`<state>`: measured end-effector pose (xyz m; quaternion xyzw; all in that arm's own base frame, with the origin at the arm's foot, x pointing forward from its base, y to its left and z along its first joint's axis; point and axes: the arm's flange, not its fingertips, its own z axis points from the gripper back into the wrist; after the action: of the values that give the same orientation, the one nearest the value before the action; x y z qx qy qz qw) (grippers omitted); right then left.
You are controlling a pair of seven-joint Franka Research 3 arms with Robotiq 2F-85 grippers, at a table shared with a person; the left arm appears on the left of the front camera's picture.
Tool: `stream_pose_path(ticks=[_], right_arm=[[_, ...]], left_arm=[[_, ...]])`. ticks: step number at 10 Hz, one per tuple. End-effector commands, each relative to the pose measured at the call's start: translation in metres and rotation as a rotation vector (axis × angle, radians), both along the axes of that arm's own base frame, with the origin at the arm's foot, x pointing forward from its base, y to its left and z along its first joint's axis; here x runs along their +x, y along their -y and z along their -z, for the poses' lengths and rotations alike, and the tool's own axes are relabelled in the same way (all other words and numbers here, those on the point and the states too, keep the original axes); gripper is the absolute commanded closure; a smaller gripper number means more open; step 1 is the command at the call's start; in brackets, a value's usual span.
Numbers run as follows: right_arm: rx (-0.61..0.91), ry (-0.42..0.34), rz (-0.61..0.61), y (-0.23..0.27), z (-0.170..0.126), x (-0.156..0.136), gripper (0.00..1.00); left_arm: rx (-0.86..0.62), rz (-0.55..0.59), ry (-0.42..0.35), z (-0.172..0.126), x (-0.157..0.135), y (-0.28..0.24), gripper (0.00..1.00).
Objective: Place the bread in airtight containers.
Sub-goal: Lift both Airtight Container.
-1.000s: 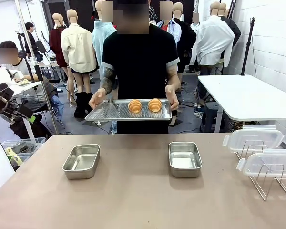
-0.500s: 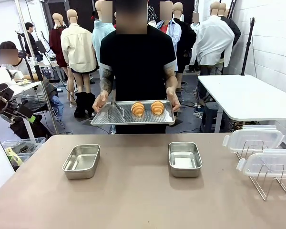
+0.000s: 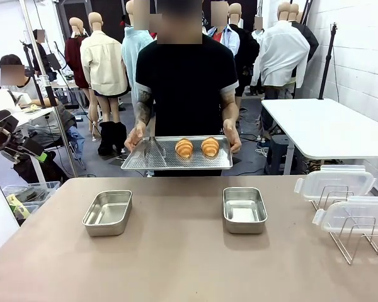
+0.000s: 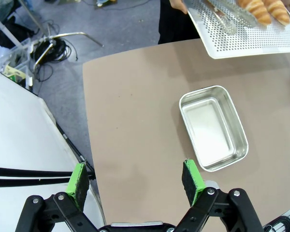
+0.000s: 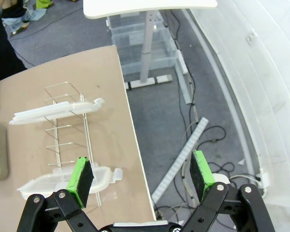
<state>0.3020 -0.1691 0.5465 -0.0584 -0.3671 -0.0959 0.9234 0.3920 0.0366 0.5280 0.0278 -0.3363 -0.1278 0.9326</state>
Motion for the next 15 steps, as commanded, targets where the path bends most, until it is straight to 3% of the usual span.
stream_pose_path(ticks=[1,10,11,13,15], right_arm=[[-0.004,-0.013,-0.014,-0.002,0.001,0.000,0.00],[0.000,0.000,0.000,0.000,0.000,0.000,0.00],[-0.067,0.028,-0.019,-0.027,-0.025,0.003,0.00],[-0.129,0.049,-0.188,-0.092,-0.074,0.024,0.00],[-0.095,-0.065,-0.339,-0.152,-0.096,0.062,0.00]], left_arm=[[0.011,-0.007,0.008,0.000,0.002,-0.002,0.00],[0.000,0.000,0.000,0.000,0.000,0.000,0.00],[0.052,-0.013,0.015,-0.009,-0.012,0.030,0.00],[0.075,0.043,0.118,-0.036,-0.032,0.085,0.00],[0.060,0.008,0.073,-0.037,-0.028,0.112,0.00]])
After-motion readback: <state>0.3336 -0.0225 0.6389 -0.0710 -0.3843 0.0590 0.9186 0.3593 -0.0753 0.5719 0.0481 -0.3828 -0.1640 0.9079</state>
